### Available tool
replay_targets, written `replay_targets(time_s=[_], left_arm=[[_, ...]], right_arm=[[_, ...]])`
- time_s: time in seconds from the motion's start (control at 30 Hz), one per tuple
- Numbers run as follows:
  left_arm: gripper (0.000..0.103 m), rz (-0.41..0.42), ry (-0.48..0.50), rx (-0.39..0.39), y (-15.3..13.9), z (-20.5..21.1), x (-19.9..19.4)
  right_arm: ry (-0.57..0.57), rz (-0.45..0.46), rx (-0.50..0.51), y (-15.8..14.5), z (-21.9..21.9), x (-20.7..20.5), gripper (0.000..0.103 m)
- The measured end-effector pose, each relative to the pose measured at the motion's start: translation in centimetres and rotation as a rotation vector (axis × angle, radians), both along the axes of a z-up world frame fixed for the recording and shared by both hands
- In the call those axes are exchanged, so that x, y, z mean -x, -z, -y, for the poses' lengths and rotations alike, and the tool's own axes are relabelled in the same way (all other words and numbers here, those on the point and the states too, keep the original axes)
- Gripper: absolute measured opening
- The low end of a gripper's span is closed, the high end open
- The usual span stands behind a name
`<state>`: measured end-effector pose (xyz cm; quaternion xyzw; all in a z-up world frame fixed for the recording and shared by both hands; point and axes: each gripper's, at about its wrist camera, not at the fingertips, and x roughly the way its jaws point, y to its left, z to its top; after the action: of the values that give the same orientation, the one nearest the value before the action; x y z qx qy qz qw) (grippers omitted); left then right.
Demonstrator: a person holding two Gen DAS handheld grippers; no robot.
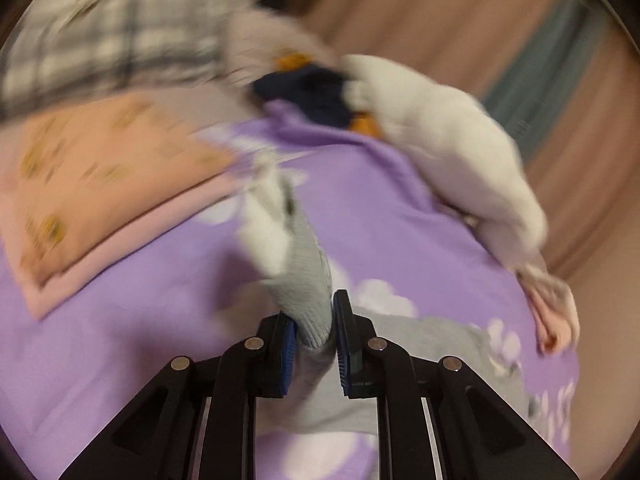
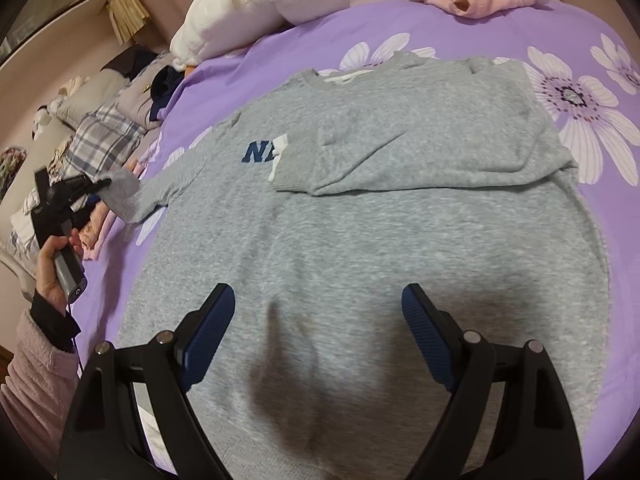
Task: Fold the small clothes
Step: 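Grasp the other sleeve cuff with the left tool and lift it, then lay the sleeve across the sweatshirt body and open the left tool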
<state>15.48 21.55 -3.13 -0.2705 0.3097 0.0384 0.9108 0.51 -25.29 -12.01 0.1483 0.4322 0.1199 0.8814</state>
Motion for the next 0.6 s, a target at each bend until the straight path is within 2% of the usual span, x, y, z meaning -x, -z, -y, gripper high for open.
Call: replay_targets(time_s=[0.1,0.23,0.53,0.6], left_arm=[[0.015,0.038,0.11,-0.074,-1.8,4.4,-0.4],[0.015,0.038,0.252,-0.134,-2.1,10.4,-0.8],[0.015,-0.052,0.507,-0.216,1.5,22.5,-0.9],[0.018,-0.082,0.544,-0.22,2.5,24.3,-0.7]], right_arm=[[0.018,-0.005,-0.024,0.3,0.7,0.3,0.086],[0.038,-0.003,-0.043,0.5,1.6,0.9,0.086],[0.091,-0.019,-0.134,1.2,4.4,0.4,0.086],[0.094,-0.024,-0.159,1.3,4.6,0.0,0.086]])
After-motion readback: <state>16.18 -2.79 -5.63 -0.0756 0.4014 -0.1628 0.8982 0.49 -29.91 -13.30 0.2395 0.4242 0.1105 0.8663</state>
